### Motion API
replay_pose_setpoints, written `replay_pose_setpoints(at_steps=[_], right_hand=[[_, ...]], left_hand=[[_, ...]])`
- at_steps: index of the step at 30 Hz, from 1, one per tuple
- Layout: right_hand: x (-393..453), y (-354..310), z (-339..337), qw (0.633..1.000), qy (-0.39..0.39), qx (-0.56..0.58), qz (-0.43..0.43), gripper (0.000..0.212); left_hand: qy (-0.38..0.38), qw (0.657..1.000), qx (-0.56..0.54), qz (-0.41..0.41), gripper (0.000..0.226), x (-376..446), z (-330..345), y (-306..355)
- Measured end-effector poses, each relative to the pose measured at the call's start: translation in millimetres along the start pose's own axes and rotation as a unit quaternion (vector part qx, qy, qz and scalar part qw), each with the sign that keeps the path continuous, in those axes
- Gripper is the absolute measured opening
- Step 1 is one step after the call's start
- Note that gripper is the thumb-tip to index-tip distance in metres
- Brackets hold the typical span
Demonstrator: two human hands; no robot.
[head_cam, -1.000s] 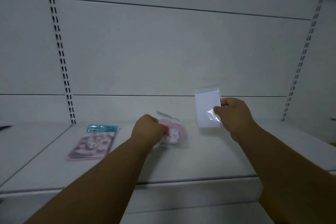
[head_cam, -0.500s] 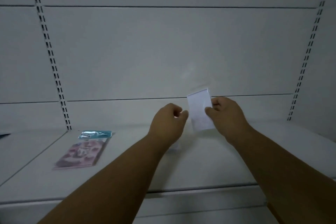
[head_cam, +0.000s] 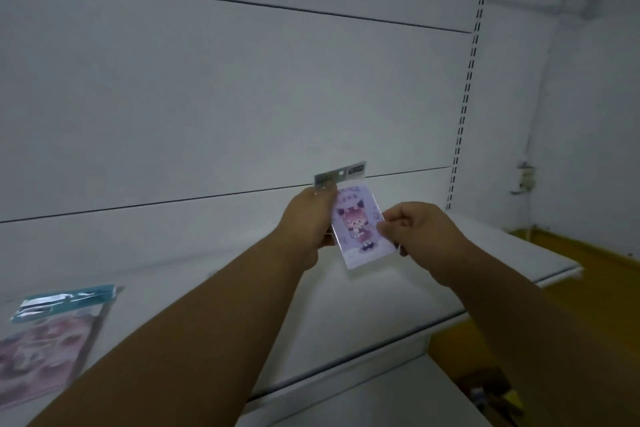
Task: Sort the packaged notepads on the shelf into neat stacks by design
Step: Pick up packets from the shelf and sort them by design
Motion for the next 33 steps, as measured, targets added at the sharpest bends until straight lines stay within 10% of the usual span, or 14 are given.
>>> replay_pose_setpoints(at_steps=[6,10,17,24,33], right_hand=[[3,22,-12,0.997,-0.032,-0.028,0.057,0.016],[22,35,0,0.987,-0.079,-0.125,0.059,0.021],[42,52,34,0.941,-0.182,-0.284,-0.015,0.023],[39,23,37,0.938,-0.133,-0.295,-0.123,0.022],[5,-154,111,0.937,-0.086,-0.206,-0.27,0.05]], left_hand=[[0.139,0.942,0.3,0.055,0.014,45,-2,-2],[0.174,0.839,0.513,0.051,0.022,72,-2,-4],[0.18,0.748,0.639,-0.004,0.011,91,1,-16],[0.243,0.716,0.654,0.024,0.048,82,-9,-12],[0.27,0.737,0.616,0.07,0.04,-47,-127,18]])
Point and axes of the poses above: each hand's wrist, its own x-axis towards the middle knuckle, its own z-axis out of the palm, y = z × x, the point moved 5 cm from there along x, towards the middle knuckle, and after that the axes turned 10 degrees about -z, right-handed, at the moved point
